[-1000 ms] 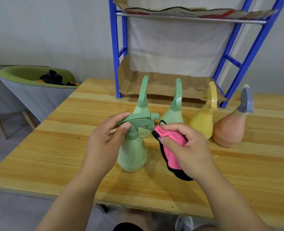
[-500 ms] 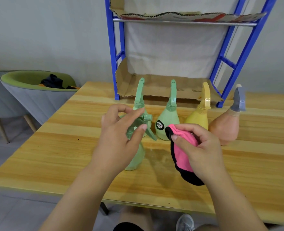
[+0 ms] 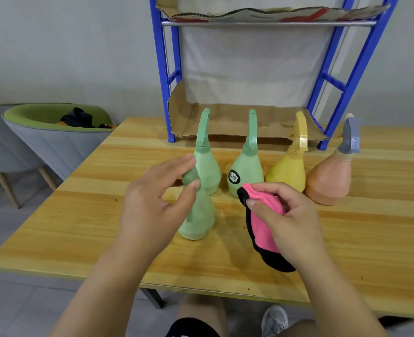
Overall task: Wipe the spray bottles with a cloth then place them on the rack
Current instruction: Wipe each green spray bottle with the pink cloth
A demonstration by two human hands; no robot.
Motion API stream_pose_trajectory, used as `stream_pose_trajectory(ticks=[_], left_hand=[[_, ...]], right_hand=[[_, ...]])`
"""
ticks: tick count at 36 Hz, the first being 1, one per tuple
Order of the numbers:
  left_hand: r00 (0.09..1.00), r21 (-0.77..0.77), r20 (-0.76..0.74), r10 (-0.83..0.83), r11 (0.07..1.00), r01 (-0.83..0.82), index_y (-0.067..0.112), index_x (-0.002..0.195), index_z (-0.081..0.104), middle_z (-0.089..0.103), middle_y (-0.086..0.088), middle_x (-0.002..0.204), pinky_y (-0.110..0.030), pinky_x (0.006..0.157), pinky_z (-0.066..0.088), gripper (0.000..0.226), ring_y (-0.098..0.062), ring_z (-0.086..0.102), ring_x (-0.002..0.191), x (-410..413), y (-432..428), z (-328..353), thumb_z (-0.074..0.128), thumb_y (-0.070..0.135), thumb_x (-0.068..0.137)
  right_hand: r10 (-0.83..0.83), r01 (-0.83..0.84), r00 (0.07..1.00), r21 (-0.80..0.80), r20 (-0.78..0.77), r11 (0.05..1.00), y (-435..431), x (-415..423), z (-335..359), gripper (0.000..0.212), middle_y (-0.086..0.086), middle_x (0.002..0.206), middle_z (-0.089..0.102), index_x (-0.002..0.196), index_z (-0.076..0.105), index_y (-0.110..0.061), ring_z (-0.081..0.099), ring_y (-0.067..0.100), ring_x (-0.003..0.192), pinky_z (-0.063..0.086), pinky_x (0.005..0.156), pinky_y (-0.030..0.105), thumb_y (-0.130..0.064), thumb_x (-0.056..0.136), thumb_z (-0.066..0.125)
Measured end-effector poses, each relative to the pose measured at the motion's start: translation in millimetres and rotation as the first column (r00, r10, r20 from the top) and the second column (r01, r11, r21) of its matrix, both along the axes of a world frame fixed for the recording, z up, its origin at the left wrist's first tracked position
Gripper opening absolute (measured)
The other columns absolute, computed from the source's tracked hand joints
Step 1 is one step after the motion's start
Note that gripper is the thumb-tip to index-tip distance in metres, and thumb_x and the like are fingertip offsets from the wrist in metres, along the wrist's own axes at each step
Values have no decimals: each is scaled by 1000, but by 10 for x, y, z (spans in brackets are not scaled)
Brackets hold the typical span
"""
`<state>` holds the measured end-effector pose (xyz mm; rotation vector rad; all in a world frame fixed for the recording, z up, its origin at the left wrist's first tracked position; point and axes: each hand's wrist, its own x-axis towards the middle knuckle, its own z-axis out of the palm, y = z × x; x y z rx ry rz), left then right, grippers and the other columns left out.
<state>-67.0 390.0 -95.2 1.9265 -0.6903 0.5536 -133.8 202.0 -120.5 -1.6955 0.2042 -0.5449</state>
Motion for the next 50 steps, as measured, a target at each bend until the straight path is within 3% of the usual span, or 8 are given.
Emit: stream_pose_trajectory(ticks=[4,12,23,27,30,39,45,50], left_hand=[[995,-98,-82,59,993,-67,28,105,66,64,8,107,-4,76,46,29,10,60,94,-28,35,45,69,9,84],[958,-243,-284,39,964,-111,40,87,67,66,25,67,-4,53,41,27,7,56,60,33,140,105,70,14,82],[949,-233,-307,-64,972,-10,47,79,70,72,17,77,-15,65,54,35,-5,62,69,15,22,99,73,12,78],[908,-285,-378,-182,956,73,35,88,71,73,15,78,-11,65,50,27,2,63,69,11,-2,134,69,10,80],[846,-356,-446,-292,925,132,26,95,71,75,8,87,-18,77,54,20,-4,67,82,30,35,151,64,20,78],[825,-360,-456,-335,917,174,15,101,71,76,1,94,-22,78,56,29,-13,70,88,86,113,168,61,21,75],[814,-353,-469,-342,918,182,15,100,72,75,-4,95,-21,77,56,28,-12,70,84,96,115,190,62,20,74],[813,-363,-468,-346,914,181,16,99,72,74,-6,95,-21,76,55,28,-12,70,85,83,121,184,62,22,73]], right_hand=[[0,0,1000,-11,-7,1000,11,-26,-13,27,-21,88,70,84,70,-37,64,-2,81,47,62,10,-12,77,76],[4,-4,1000,2,-5,1000,24,-61,-44,27,-21,87,71,86,71,-34,65,-3,81,47,63,10,-10,76,77],[-21,28,997,-88,77,996,125,-31,12,33,-17,93,71,88,69,-39,64,-1,93,50,75,12,-9,77,76],[-61,108,981,-257,185,960,220,55,77,30,-15,98,66,95,69,-37,59,-6,96,43,80,5,-13,78,76],[-101,199,955,-347,280,917,294,159,84,27,-9,97,62,101,71,-28,57,-5,93,42,80,4,-14,79,76],[-20,343,851,-527,525,778,535,325,-15,19,6,90,65,100,74,-5,63,19,80,52,68,34,-16,87,67],[66,371,834,-646,547,667,631,304,-234,13,12,86,68,96,76,-6,63,29,72,49,61,42,-9,85,71],[6,451,785,-578,619,681,471,328,10,10,13,85,67,92,76,-2,62,27,72,50,61,39,-5,84,71]])
